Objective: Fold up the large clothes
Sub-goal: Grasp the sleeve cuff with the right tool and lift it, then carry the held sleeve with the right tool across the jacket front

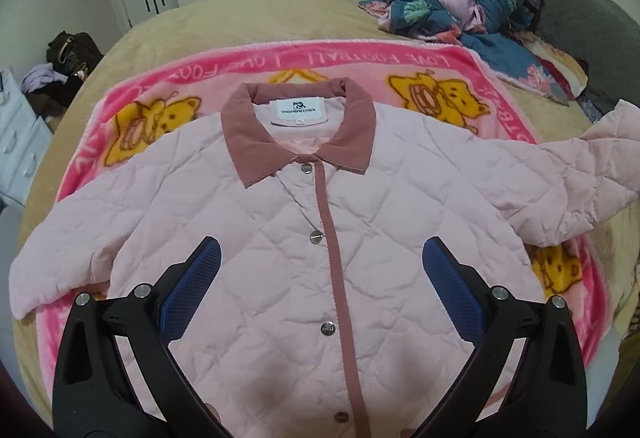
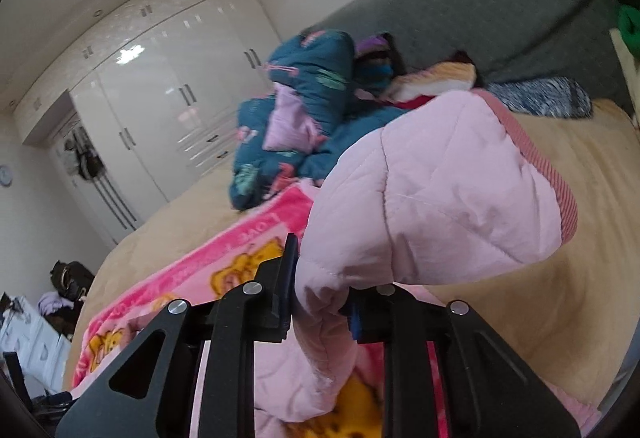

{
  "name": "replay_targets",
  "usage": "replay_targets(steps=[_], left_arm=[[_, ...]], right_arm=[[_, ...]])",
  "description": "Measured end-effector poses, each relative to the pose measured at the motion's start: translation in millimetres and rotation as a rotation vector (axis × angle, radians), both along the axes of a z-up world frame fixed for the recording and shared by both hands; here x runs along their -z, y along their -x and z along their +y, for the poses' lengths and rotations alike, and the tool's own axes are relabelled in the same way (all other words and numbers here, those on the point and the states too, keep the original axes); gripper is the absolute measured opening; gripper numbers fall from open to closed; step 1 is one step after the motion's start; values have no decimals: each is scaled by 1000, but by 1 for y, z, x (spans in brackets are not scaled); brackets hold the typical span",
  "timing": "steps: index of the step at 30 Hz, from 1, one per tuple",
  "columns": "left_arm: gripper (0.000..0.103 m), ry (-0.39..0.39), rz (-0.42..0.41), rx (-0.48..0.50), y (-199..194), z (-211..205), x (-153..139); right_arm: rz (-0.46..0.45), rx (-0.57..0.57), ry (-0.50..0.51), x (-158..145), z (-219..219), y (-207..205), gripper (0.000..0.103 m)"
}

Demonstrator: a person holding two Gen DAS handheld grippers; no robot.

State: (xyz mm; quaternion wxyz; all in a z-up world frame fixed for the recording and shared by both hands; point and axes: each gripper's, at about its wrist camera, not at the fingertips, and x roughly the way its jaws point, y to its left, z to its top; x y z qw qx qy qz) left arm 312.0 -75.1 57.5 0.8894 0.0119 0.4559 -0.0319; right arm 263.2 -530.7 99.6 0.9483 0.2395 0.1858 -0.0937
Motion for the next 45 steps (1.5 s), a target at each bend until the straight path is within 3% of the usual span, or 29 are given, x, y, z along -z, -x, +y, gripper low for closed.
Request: replay_targets(steps=[20,34,45], left_arm=[[95,126,-53,-76,18,78,-38],[95,207,-59,-174,29,155,-37],[95,277,-40,-233,27,206,-22]], right_arm=[[-97,-183,145,-70,84,-4,19],[-119,-325,202,-77,166,-19,17],[-104,-462,269,-58,251,-30,17]])
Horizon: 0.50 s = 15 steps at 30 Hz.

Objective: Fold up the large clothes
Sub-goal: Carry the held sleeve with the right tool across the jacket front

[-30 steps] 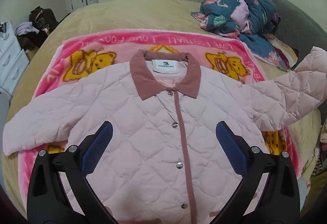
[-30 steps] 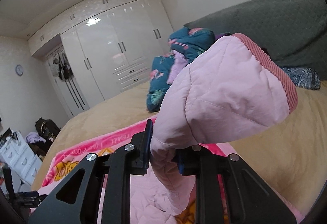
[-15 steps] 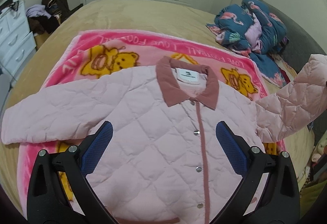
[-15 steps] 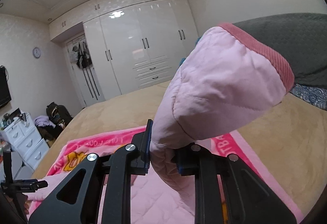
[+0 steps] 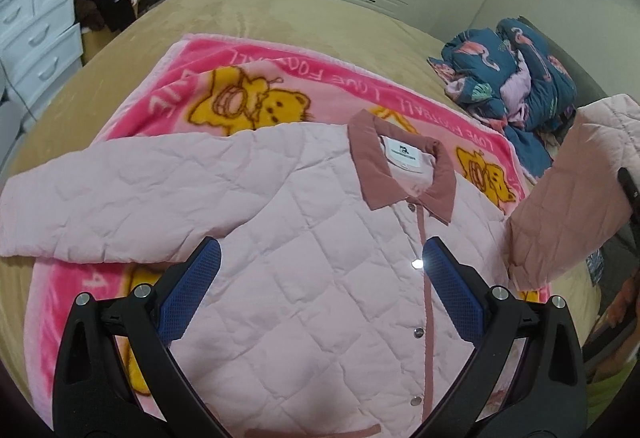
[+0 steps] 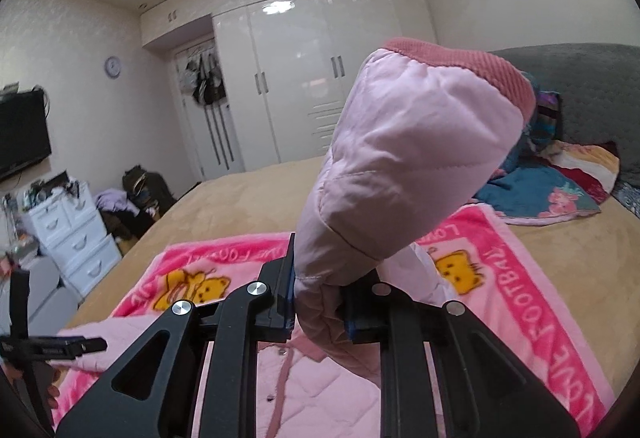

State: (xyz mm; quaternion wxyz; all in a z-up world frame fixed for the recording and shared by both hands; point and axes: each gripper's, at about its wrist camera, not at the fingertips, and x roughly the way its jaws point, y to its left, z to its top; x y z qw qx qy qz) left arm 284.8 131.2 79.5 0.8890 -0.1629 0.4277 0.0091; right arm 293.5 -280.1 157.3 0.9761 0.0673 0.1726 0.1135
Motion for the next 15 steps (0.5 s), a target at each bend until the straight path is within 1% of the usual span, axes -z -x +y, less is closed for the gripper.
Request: replay_targets(steps=[3,4,9,13,15], left_arm=[[95,6,5,-12,-1,7,4],[95,16,8,-13,-1,9,5],[95,75,9,-11,-1,17,12],[95,157,12,-5,-2,22,17],[95,146,1,-7,-1,21,17]], right_arm=[[12,-31,8,4,23,-9,17],[16,-36,11,7,38,-14,17],[48,-88,39,26,62,-20,17],[77,-114,48,40,82,-25,17],[85,-125,63,49,91,-26,17]])
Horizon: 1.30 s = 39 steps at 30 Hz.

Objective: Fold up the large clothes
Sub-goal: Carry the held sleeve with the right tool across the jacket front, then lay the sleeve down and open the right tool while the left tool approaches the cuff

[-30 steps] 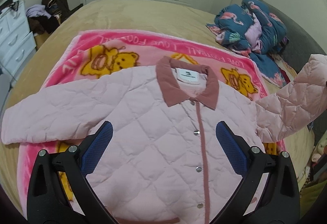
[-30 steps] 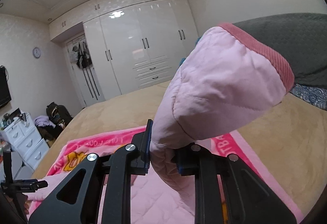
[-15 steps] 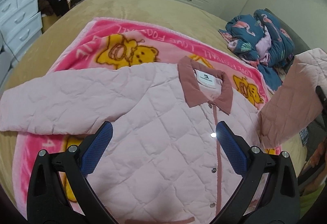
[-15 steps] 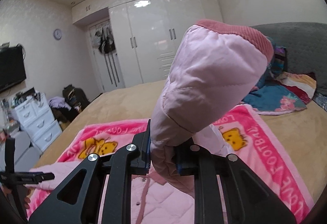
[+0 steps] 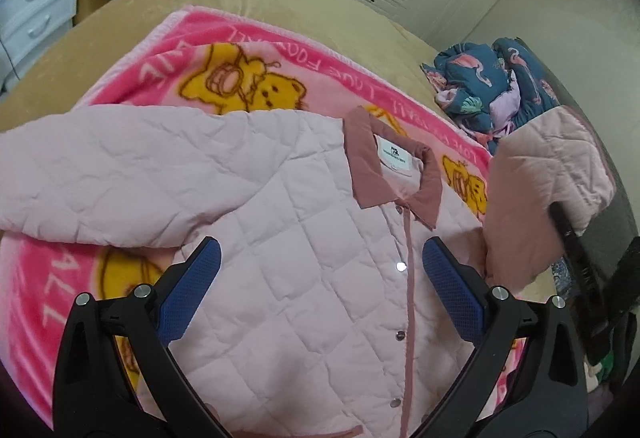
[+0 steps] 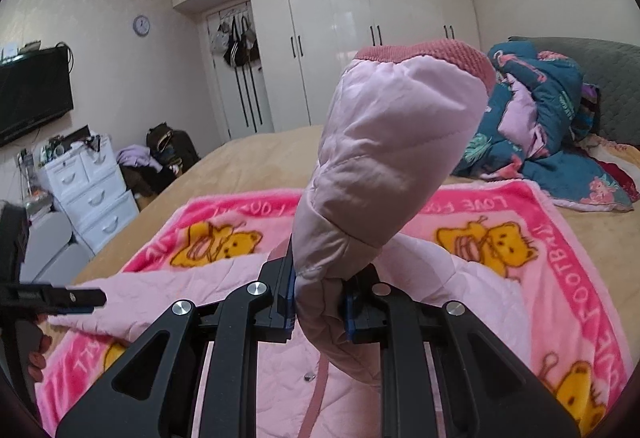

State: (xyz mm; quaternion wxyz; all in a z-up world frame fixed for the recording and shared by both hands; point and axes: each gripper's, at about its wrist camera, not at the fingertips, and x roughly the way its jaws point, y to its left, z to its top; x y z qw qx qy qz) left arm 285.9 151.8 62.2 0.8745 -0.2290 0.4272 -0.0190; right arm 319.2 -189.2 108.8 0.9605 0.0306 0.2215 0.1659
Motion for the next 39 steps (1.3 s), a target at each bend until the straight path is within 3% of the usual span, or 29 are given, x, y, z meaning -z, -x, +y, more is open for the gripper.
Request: replay_targets(steps=[10,17,20,28,31,34,39], left_arm=[[95,-39,21,-40,-4,-3,9],[95,-3,44,-33,-9,-7,23],[95,64,43,-16,-11,-10,28],[95,136,57,26,-14,-26,37],[95,153,67,31,-16,-29,41],[95,198,77,45,-16,-30,46],[95,220,122,52,-19,-34,63]], right_arm=[[96,-72,50,61,36,-6,17],[206,-138,90,113,62,-4,17],[237,-169,106,129,72,0,18],[301,-235,148,155,93,11,31],[320,-259,138,156,94,14,39],[345,-282,105,156,94,17,58],[362,-318,89,150,89,27,69]])
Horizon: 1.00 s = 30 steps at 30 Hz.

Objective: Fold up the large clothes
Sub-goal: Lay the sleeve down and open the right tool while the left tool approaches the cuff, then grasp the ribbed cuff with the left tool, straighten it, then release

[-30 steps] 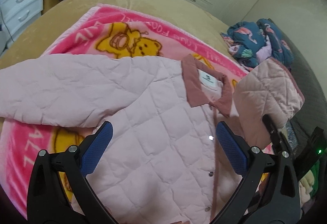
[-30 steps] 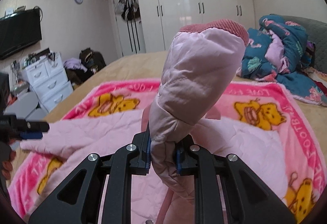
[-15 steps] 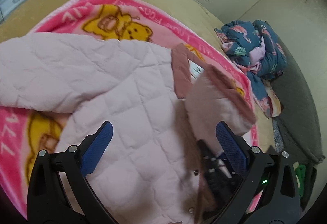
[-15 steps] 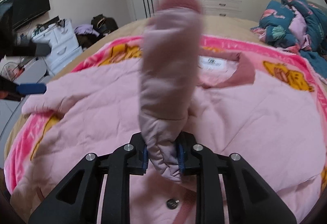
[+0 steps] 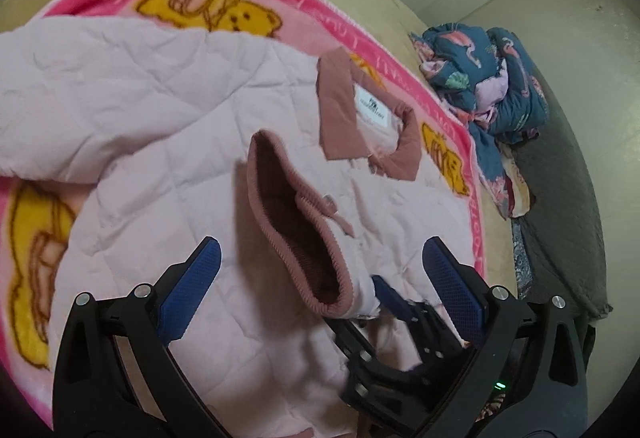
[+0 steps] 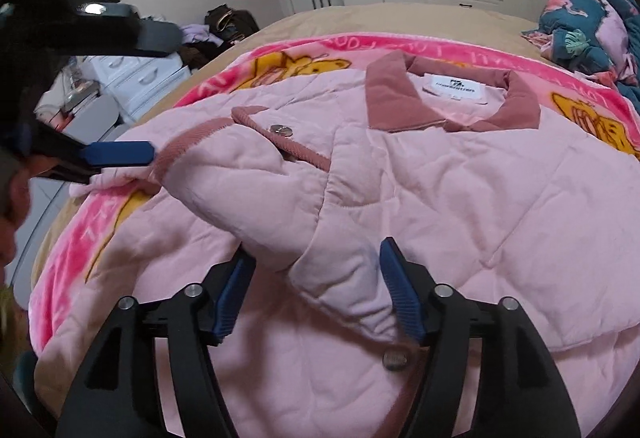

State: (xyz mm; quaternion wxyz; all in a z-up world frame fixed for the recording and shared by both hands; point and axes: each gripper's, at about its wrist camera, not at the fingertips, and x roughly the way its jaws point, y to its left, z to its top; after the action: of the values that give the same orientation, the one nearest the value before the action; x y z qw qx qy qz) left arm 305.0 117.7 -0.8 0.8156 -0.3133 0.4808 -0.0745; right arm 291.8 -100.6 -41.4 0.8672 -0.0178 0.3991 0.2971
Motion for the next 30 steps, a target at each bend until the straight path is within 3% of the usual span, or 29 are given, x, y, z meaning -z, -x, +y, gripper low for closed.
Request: replay_targets(steps=[3,8,15,21,24,27,30], left_arm=[[95,25,38,8,-2,-1,16],[95,43,93,17,-4,-8,43],[94,43,107,44,-4,-26,61],[93,-37,112,36,-3,-40,65],[79,-95,108,34,-1,-45,67],[73,-149,95,42,2,-47,66],[55,-174,55,54,4,-51,59]], right_arm=[[2,11,-72,-11,-19,10,80],[-20,61,-84,-25,-56,24,80],[-86,226,-47,-40,-118,47,80],[-97,326,-37,-40,-155,59,80],[-91,356,-39,-37,-168,67,80],[-75,394,-41,-32,-182,74,80],[-55,429,-50,-28,-194,78,80]])
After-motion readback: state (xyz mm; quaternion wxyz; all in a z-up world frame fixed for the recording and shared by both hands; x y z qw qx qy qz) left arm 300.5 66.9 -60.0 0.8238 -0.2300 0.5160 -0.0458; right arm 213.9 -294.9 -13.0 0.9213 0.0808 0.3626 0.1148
